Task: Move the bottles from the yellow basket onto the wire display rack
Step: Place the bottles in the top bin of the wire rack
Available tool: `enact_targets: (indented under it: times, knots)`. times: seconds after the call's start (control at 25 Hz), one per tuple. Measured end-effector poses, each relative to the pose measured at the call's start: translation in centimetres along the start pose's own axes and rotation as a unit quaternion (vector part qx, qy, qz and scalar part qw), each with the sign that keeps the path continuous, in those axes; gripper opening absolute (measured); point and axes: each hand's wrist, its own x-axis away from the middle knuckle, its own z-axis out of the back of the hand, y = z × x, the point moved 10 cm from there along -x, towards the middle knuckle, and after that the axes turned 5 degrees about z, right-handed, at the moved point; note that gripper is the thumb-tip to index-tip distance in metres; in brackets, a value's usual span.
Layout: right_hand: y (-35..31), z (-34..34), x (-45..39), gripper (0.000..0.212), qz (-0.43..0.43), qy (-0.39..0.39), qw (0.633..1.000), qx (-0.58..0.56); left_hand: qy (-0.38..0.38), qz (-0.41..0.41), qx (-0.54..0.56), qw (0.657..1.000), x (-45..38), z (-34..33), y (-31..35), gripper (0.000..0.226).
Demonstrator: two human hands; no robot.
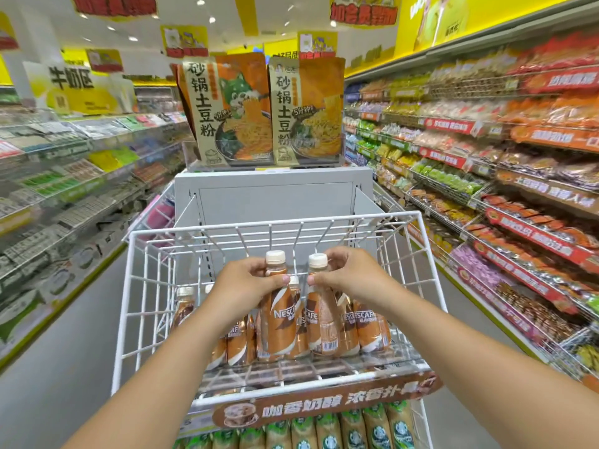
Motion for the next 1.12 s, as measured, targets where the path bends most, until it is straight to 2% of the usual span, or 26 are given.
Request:
enact_targets:
  times: [0.08, 0.2, 0.36, 0.44, 0.52, 0.6, 0.76, 0.92, 1.12]
  knots:
    - [1.5, -0.9, -0.4, 0.047, -0.019, -0.007, 1.000, 0.009, 0.003, 0.014, -0.014, 1.000, -0.4, -0.4, -1.6, 0.015]
    - [3.3, -2.0, -0.7, 0.075, -0.054, 0.000, 0.998, 0.023, 0.015, 0.028, -0.021, 0.999, -0.9, -0.8, -3.1, 0.021]
    - [3.6, -2.2, -1.2, 0.084, -0.058, 0.023, 0.998, 0.024, 0.011, 0.048, -0.005, 0.999, -2.2, -1.4, -4.9, 0.021]
    - [3.9, -2.5, -1.6, 0.087, -0.062, 0.019, 0.997, 0.034, 0.005, 0.060, -0.007, 0.998, -2.8, -1.9, -5.6, 0.033]
    - [4.1, -2.7, -1.9, 0.086, -0.067, 0.021, 0.996, 0.051, 0.000, 0.069, -0.024, 0.997, -3.4, -2.3, -6.3, 0.061]
    - [4.3, -2.9, -2.3, 0.082, -0.075, 0.020, 0.995, 0.066, 0.005, 0.081, -0.023, 0.996, -4.1, -2.4, -7.1, 0.080]
    - [4.8, -3.3, -2.9, 0.076, -0.095, 0.018, 0.989, 0.116, 0.004, 0.073, -0.028, 0.997, -4.8, -2.9, -7.5, 0.078]
    - [5.0, -3.9, -3.2, 0.057, -0.108, 0.021, 0.975, 0.195, 0.017, 0.078, -0.028, 0.996, -5.2, -2.8, -8.4, 0.081]
    - [5.2, -4.3, -3.5, 0.054, -0.111, 0.023, 0.962, 0.247, 0.021, 0.097, -0.037, 0.994, -5.7, -2.9, -9.2, 0.074]
